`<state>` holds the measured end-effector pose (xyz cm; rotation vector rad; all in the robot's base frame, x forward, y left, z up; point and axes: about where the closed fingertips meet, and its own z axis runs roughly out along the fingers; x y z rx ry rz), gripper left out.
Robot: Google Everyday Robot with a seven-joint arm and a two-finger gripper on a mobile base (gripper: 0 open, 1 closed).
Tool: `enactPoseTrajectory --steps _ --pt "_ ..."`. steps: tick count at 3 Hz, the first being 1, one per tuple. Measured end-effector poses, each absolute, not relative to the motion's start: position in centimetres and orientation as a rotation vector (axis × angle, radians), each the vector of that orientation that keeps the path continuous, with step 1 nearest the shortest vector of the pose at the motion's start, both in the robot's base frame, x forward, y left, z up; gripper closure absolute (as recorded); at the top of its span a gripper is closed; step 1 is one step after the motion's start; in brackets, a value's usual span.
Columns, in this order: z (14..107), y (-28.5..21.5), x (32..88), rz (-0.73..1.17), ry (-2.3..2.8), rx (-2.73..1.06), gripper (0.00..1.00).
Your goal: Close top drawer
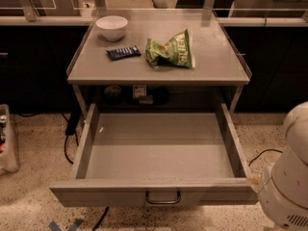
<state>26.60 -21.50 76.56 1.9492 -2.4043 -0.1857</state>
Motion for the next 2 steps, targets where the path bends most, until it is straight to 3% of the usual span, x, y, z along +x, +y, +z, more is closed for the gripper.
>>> enactPoseTrajectory --steps 2 --pt "67.7 -18.7 24.5 -0.305 -2.286 2.029 0.00"
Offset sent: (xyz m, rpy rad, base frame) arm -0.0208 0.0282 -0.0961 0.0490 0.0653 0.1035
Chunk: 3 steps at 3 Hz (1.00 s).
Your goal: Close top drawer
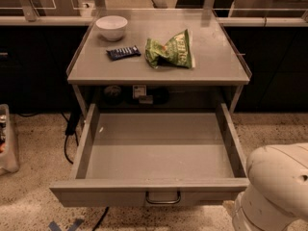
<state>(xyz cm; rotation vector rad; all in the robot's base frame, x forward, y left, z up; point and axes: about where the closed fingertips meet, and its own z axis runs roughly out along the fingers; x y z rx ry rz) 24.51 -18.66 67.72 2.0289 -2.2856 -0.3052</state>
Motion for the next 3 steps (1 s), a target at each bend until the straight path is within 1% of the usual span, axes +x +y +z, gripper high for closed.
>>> enactPoseTrajectory --steps 1,3 --pt "67.7 -18.7 24.5 -0.305 -2.286 2.029 0.00" --pt "65.7 -16.6 26.1 -0.369 -2.272 2.108 0.00"
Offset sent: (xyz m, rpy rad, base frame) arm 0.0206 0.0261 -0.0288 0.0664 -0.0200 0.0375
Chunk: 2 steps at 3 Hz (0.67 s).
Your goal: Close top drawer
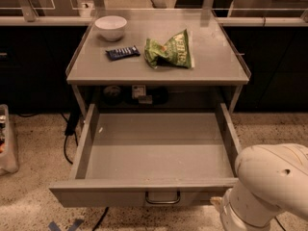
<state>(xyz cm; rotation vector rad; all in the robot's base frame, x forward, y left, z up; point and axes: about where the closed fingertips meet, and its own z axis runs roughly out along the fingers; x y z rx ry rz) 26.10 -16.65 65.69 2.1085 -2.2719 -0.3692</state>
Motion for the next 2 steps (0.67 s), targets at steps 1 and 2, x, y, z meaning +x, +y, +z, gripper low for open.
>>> enactPoseTrajectory --steps 1,2 --pt "65.7 -16.2 26.4 -0.375 -2.306 2.188 0.00" --pt "66.4 -16.2 27.4 -0.393 -2.349 2.315 0.00"
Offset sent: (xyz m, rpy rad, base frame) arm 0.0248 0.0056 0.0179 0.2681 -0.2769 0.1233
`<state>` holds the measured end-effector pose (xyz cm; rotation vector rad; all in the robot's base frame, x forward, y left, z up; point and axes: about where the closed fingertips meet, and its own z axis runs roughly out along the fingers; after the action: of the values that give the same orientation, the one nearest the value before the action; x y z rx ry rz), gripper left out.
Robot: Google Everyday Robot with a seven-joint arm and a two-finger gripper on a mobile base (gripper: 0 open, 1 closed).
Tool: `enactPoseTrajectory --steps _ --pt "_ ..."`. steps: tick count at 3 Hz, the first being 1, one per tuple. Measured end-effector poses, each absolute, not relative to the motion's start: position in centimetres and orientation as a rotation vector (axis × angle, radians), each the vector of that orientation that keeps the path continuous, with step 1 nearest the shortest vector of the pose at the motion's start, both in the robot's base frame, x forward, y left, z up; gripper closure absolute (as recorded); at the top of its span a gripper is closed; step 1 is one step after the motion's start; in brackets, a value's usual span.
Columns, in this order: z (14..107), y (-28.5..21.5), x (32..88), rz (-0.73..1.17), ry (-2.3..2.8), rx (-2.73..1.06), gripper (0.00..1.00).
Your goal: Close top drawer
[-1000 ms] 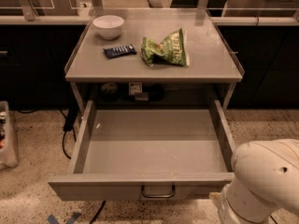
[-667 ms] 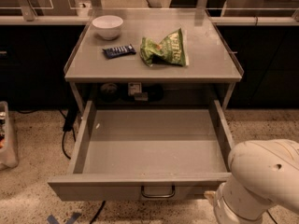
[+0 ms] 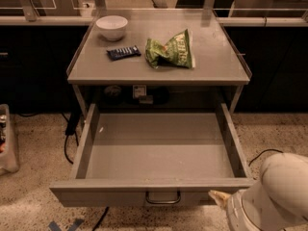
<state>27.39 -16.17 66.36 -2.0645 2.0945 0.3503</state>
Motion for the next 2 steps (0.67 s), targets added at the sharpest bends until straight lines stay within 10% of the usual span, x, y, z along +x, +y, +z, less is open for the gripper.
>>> enactPoseTrajectory --steps 2 --pt "66.97 -15.89 28.91 0.327 1.997 -2.105 0.00"
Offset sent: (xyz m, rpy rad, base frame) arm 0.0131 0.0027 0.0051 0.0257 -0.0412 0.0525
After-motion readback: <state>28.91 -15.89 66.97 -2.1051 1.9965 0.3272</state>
